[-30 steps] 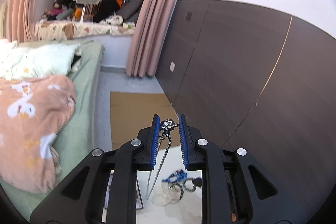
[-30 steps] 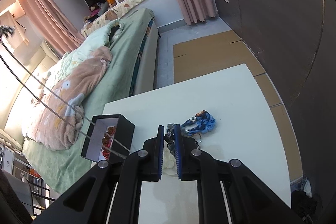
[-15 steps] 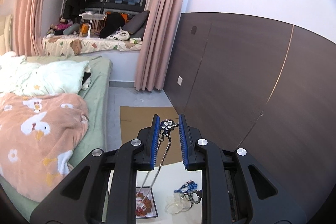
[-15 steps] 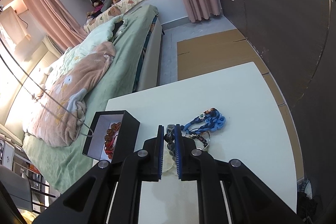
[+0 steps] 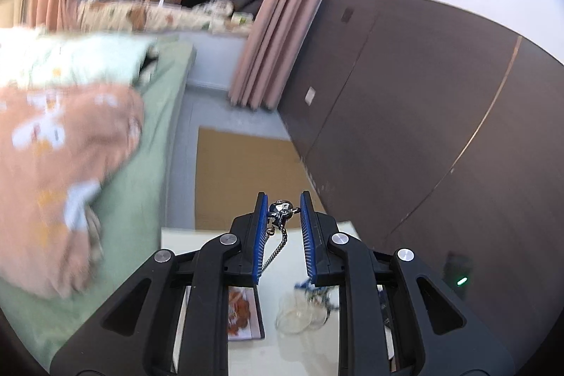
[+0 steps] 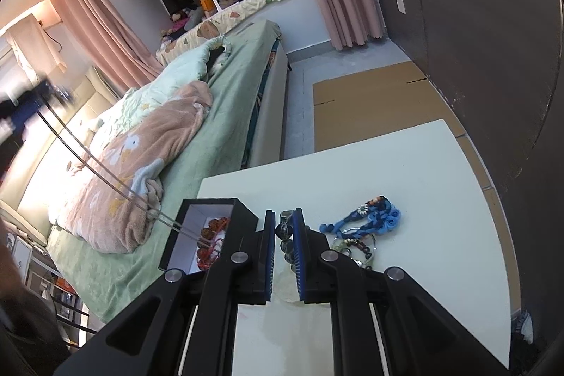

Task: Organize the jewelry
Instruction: 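Lift the silver chain with the left gripper and release it into the black box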

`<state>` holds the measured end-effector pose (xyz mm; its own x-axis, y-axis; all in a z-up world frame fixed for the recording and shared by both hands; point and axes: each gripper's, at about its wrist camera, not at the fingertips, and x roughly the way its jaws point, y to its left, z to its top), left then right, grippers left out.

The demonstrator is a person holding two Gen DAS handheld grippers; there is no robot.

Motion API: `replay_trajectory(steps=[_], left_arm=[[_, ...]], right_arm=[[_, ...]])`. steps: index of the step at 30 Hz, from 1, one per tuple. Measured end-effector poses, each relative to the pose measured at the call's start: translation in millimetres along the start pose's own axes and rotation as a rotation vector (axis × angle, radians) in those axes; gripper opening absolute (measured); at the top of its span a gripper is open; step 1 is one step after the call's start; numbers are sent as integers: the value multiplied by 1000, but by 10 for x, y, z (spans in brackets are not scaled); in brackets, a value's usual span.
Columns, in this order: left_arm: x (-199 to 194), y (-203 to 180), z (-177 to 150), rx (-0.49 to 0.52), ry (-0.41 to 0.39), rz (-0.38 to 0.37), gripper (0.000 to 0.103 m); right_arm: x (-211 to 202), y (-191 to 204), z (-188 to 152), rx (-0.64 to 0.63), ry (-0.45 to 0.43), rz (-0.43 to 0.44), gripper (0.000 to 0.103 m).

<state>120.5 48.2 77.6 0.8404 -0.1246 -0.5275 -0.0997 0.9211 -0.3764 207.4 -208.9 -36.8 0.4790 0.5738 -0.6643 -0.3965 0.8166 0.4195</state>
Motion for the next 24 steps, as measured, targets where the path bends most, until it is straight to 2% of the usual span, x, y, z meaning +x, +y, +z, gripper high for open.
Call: replay_trajectory(steps=[2,3,4,5,6,9,11,13,21,24], left_arm=[[141,142,-167,-39,33,4,19],[208,205,-255,-55,45,10,30],[280,285,-383,-73,59,20,55],[331,338,-489,-84,64,24,64],[374,387,-591,-89,69,28,68],[520,555,-752,-141,145,37,68],[492,629,-720,-164,131,23,69],[428,653,-689,-153,106,35,82],[331,837,-613,-169,83,49,87],[293,923,-584,-188,78,50,87]], right_arm=[[0,28,4,-2,-11,4,10],[-2,41,11,-3,-17,9,10],[-7,53,18,-3,-23,12,10],[-15,66,27,-2,-35,19,10],[-20,72,32,1,-41,25,10],[-11,82,32,29,-49,63,10],[19,128,30,34,-52,89,10],[61,185,29,37,-52,115,10],[345,610,9,11,-23,234,10],[504,794,2,-20,9,263,17]])
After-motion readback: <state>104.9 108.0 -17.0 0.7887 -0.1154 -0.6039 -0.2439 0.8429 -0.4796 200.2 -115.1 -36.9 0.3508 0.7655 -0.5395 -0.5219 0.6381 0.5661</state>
